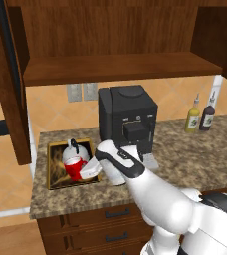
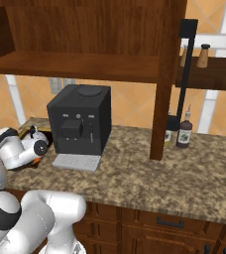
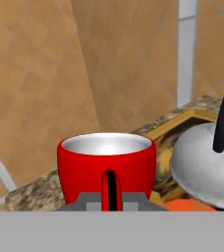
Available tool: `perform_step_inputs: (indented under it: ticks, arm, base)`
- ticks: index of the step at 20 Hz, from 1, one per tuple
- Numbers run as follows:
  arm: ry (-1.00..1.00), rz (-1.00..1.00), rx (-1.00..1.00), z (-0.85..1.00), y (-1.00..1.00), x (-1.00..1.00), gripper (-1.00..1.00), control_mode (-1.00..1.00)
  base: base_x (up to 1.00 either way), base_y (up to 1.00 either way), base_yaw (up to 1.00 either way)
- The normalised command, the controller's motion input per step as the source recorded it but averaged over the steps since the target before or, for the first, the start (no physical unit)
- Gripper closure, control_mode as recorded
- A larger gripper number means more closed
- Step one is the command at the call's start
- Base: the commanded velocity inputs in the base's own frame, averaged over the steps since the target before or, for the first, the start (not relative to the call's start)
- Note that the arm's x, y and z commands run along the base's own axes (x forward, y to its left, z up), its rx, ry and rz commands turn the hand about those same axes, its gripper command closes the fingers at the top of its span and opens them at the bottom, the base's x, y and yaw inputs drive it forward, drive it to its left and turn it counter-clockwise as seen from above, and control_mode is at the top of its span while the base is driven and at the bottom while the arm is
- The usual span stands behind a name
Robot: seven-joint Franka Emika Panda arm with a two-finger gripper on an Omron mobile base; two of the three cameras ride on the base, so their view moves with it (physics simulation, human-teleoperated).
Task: Pick the kettle from the counter and place it on the tray. Then pick the mug from the cabinet and place it on the tray. Then close the cabinet doors.
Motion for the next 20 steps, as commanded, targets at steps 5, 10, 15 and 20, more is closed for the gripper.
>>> perform_step_inputs:
  ticks: [5, 10, 15, 20]
  arm:
    - [0.00, -0.02, 0.02, -0.27, 0.00, 0.15, 1.00, -1.00]
    - [0.00, -0.01, 0.02, -0.30, 0.00, 0.16, 1.00, -1.00]
    - [0.00, -0.01, 0.03, -0.23, 0.00, 0.27, 1.00, -1.00]
    - [0.00, -0.02, 0.02, -0.23, 0.00, 0.25, 1.00, -1.00]
  base:
    - [0.00, 0.00, 0.00]
    - [0.00, 0.00, 0.00]
    - [0.00, 0.00, 0.00]
    - [0.00, 0.00, 0.00]
